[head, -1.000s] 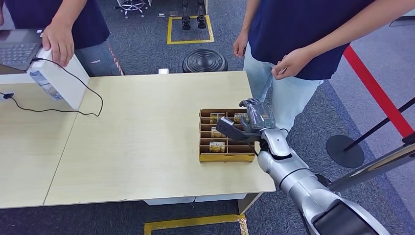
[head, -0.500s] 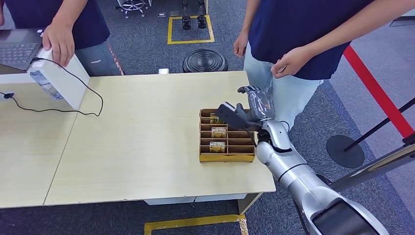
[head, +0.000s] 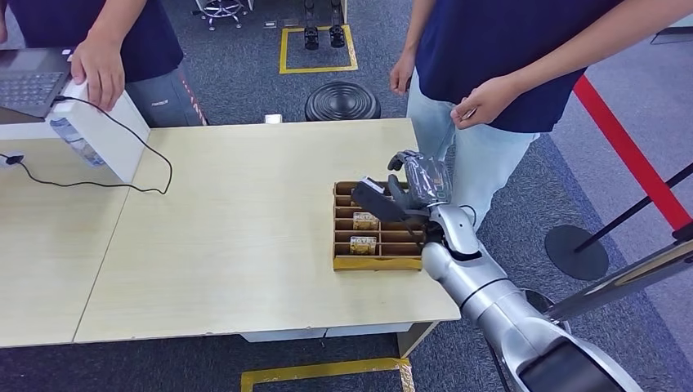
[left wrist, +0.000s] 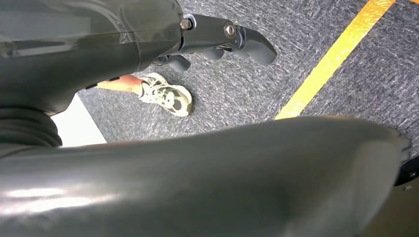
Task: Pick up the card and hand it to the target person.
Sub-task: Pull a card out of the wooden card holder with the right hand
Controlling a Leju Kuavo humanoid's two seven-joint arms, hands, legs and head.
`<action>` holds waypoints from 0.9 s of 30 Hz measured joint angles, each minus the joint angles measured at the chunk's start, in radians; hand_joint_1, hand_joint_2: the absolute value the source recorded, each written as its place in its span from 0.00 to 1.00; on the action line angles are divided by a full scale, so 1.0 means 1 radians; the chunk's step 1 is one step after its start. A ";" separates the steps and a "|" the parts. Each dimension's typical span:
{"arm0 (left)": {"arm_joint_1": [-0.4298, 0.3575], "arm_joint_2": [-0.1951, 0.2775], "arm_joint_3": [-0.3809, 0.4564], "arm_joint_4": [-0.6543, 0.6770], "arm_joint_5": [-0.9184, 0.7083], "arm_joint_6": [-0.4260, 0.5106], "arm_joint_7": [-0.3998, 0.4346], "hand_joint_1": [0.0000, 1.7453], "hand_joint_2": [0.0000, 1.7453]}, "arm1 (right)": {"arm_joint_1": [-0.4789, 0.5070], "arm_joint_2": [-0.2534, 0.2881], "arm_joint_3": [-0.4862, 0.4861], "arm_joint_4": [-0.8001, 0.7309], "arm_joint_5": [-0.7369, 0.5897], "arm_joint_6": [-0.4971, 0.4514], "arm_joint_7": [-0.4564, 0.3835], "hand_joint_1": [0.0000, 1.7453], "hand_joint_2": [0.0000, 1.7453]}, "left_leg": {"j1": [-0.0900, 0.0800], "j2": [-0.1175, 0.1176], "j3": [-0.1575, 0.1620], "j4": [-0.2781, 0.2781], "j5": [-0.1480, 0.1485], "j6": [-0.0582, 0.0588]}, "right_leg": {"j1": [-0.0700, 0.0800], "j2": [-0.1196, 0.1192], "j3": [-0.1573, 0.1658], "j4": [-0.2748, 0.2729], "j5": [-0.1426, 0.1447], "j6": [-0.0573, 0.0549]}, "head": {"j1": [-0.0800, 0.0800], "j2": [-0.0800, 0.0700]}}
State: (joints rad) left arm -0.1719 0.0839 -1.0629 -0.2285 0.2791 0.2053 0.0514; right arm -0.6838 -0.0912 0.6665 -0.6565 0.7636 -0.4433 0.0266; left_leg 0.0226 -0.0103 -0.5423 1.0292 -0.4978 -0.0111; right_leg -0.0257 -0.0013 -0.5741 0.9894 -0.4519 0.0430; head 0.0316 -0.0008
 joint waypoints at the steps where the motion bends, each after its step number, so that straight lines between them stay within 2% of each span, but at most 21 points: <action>1: 0.001 0.000 0.000 0.000 0.001 0.000 0.000 0.00 0.00 | 0.005 0.000 0.001 0.000 0.002 0.002 0.001 0.61 1.00 | 0.000 0.000 0.000 0.000 0.000 0.000 | 0.000 0.000 0.000 0.000 0.000 0.000 | 0.000 0.000; 13: 0.003 0.000 0.001 0.000 0.012 0.003 -0.001 0.00 0.00 | 0.041 0.000 0.011 0.011 0.017 0.005 0.009 0.50 1.00 | 0.000 0.000 0.000 0.000 0.000 0.000 | 0.000 0.000 0.000 0.000 0.000 0.000 | 0.000 0.000; 27: 0.008 0.000 0.009 0.000 0.010 0.003 -0.001 0.00 0.00 | 0.043 -0.006 0.019 0.059 0.017 -0.008 0.013 0.55 1.00 | 0.000 0.000 0.000 0.000 0.000 0.000 | 0.000 0.000 -0.001 0.000 0.000 0.000 | 0.000 0.000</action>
State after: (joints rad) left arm -0.1641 0.0839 -1.0536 -0.2285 0.2895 0.2083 0.0507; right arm -0.6406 -0.0967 0.6851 -0.5978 0.7809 -0.4515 0.0393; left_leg 0.0226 -0.0102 -0.5428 1.0291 -0.4979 -0.0111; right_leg -0.0257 -0.0009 -0.5750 0.9892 -0.4520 0.0430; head 0.0317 -0.0008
